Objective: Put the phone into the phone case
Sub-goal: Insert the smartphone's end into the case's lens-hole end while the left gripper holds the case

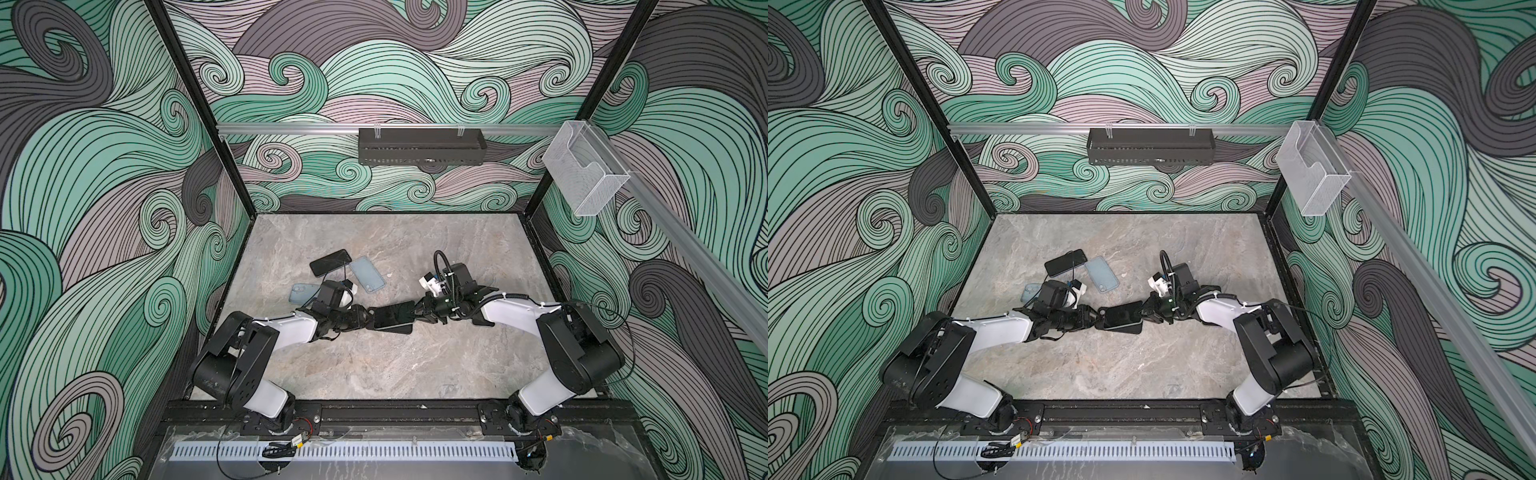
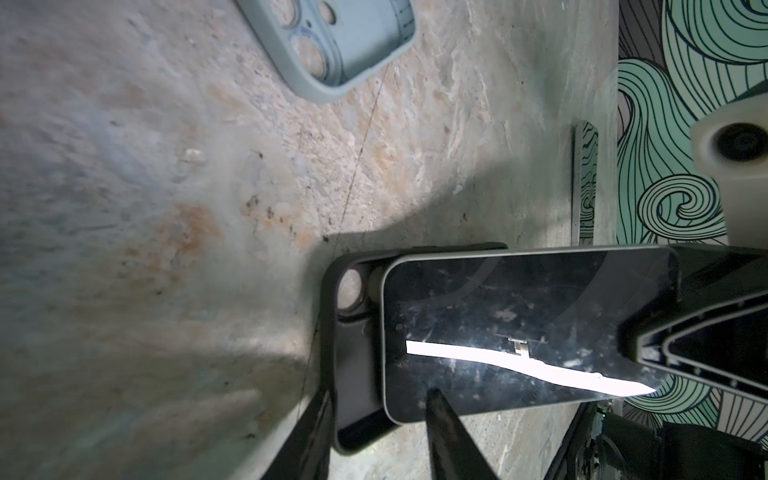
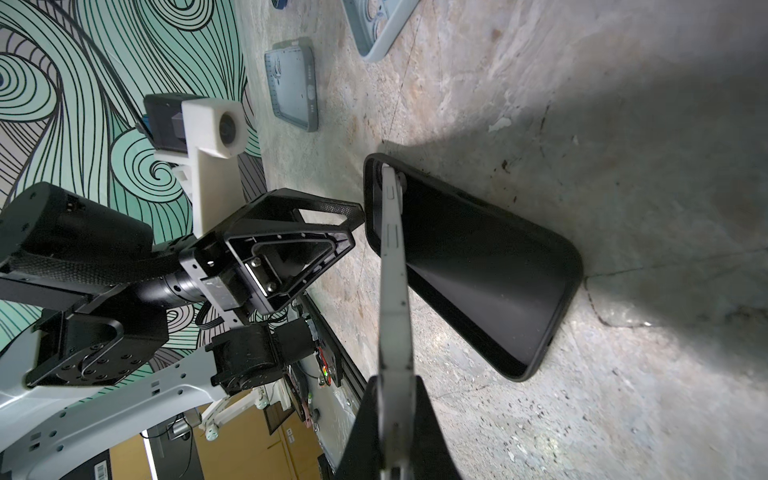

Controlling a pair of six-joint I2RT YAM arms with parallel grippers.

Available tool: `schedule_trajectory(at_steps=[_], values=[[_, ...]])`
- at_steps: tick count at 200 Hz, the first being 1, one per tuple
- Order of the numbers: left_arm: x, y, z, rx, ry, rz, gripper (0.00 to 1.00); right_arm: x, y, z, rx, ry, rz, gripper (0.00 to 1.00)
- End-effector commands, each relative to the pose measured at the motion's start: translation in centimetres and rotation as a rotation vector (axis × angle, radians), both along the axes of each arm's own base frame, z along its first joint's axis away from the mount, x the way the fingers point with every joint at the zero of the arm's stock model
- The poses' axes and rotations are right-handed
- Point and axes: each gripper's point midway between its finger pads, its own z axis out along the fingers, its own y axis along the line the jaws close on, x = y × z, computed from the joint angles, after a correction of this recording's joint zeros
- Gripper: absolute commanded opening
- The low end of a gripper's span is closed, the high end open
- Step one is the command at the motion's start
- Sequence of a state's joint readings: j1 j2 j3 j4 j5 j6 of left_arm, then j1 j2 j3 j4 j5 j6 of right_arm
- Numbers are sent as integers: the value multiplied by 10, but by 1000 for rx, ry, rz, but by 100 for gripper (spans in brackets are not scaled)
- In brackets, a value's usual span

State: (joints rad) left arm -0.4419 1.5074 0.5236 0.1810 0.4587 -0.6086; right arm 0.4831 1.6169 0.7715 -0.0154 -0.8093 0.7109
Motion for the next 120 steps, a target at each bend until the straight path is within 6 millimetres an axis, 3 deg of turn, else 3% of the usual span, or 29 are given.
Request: schedule_trajectory(at_steps=[1, 120], values=[[8, -4, 1, 17, -26, -8, 39, 2, 4, 2, 18, 10, 8, 0], [14, -13, 6, -1, -49, -43, 41, -1, 14, -17, 30, 55, 43, 0]])
